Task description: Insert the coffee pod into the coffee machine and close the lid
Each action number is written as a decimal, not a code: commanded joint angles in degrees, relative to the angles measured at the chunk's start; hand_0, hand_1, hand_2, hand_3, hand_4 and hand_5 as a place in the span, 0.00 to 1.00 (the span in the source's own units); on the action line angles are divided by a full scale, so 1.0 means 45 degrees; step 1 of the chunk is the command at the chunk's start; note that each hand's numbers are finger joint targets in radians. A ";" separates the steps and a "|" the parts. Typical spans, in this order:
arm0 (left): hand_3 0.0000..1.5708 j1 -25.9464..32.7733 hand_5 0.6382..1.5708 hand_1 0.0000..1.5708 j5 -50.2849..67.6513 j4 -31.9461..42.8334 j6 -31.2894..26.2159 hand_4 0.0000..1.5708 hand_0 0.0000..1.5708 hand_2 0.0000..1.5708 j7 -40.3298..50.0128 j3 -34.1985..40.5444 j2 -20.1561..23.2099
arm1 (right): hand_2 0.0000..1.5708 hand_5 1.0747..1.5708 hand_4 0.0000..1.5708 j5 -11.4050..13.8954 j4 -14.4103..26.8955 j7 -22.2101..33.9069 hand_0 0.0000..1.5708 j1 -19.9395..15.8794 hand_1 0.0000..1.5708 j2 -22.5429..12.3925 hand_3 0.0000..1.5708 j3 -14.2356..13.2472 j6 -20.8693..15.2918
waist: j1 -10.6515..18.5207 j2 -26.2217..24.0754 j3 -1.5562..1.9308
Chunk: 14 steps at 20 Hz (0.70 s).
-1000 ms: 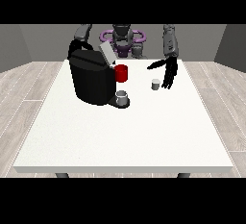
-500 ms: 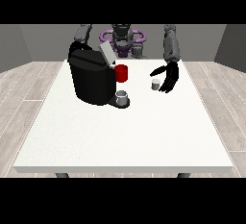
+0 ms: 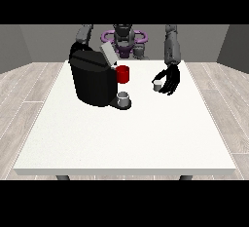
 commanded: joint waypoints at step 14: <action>0.87 -0.0917 1.00 0.81 -0.1533 0.1166 0.0464 0.32 0.81 0.89 -0.0990 -0.0313 0.0416 | 0.00 1.00 0.25 -0.0770 0.0329 0.0217 0.00 -0.0223 0.00 -0.0212 0.00 -0.0613 0.0346 | 0.0001 -0.0094 -0.0015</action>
